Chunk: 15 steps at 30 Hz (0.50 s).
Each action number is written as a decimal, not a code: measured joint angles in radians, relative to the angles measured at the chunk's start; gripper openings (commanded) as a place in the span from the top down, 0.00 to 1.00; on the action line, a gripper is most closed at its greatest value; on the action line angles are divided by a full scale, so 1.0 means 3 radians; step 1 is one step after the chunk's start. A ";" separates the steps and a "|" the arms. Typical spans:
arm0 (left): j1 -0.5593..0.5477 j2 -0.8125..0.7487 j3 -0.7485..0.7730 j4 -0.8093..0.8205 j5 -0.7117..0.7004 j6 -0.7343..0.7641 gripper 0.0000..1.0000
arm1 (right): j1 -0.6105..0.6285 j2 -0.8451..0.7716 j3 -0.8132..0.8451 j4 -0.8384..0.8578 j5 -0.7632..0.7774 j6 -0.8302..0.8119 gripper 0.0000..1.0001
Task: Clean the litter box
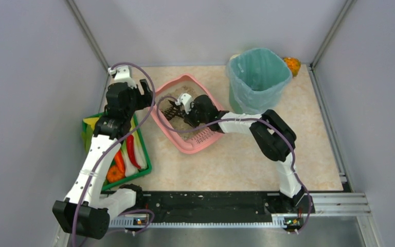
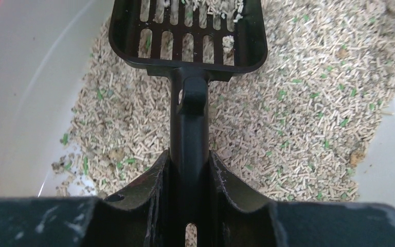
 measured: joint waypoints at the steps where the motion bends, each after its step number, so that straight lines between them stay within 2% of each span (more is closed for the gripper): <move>1: 0.0000 0.0000 0.0000 0.0001 0.0001 0.0000 0.16 | 0.0000 0.0000 -0.0024 0.0083 0.0013 0.0043 1.00; 6: 0.0000 0.0000 -0.0001 0.0000 0.0001 0.0000 0.16 | 0.0000 0.0000 -0.0039 0.0413 0.0043 0.0192 1.00; 15: 0.0000 0.0000 -0.0005 0.0000 0.0001 0.0000 0.16 | 0.0000 0.0004 -0.0076 0.0584 0.0045 0.0313 1.00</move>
